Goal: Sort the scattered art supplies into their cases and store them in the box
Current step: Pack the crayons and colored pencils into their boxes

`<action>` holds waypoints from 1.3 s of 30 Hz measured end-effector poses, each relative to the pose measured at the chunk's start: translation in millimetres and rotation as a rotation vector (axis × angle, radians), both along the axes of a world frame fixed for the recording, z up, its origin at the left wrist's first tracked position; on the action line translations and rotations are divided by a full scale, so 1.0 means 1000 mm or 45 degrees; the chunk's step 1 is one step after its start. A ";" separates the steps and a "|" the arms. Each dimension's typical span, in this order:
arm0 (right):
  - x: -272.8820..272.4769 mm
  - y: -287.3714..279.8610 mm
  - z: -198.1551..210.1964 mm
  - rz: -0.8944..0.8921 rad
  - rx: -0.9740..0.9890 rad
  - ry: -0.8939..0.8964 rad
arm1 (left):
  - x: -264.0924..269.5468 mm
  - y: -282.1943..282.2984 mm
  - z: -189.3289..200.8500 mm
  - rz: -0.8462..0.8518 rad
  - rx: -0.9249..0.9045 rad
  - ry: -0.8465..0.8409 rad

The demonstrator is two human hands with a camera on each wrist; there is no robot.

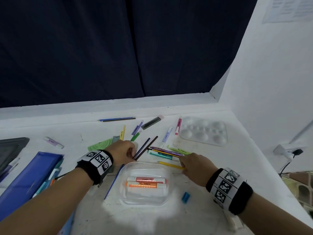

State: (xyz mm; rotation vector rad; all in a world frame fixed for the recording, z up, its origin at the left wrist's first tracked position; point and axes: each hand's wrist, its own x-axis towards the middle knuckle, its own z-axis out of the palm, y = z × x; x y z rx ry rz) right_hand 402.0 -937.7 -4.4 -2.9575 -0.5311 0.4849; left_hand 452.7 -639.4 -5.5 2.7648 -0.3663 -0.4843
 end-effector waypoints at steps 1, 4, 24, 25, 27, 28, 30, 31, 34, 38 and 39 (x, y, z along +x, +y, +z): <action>0.001 0.001 0.000 -0.002 -0.024 -0.007 | 0.001 0.000 -0.001 0.019 -0.008 0.004; 0.002 0.006 -0.002 -0.013 -0.095 -0.026 | 0.002 -0.001 -0.002 0.077 0.006 -0.003; -0.035 0.042 0.068 0.038 0.536 -0.499 | -0.022 0.027 0.022 0.252 0.074 -0.232; -0.038 0.046 0.072 0.033 0.606 -0.515 | -0.029 0.032 0.030 0.278 0.007 -0.280; -0.043 0.057 0.078 0.020 0.788 -0.510 | -0.048 0.043 0.049 0.327 -0.148 -0.399; -0.045 0.064 0.081 0.019 0.886 -0.482 | -0.059 0.050 0.058 0.345 -0.217 -0.469; -0.050 0.082 0.084 0.019 1.066 -0.378 | -0.083 0.066 0.073 0.386 -0.348 -0.618; -0.053 0.092 0.085 0.014 1.136 -0.307 | -0.094 0.074 0.077 0.410 -0.412 -0.681; -0.064 0.122 0.082 -0.005 1.291 -0.084 | -0.131 0.101 0.082 0.513 -0.597 -0.793; -0.078 0.163 0.075 -0.031 1.421 0.169 | -0.176 0.132 0.076 0.635 -0.809 -0.851; -0.080 0.174 0.072 -0.043 1.435 0.211 | -0.184 0.138 0.074 0.656 -0.865 -0.856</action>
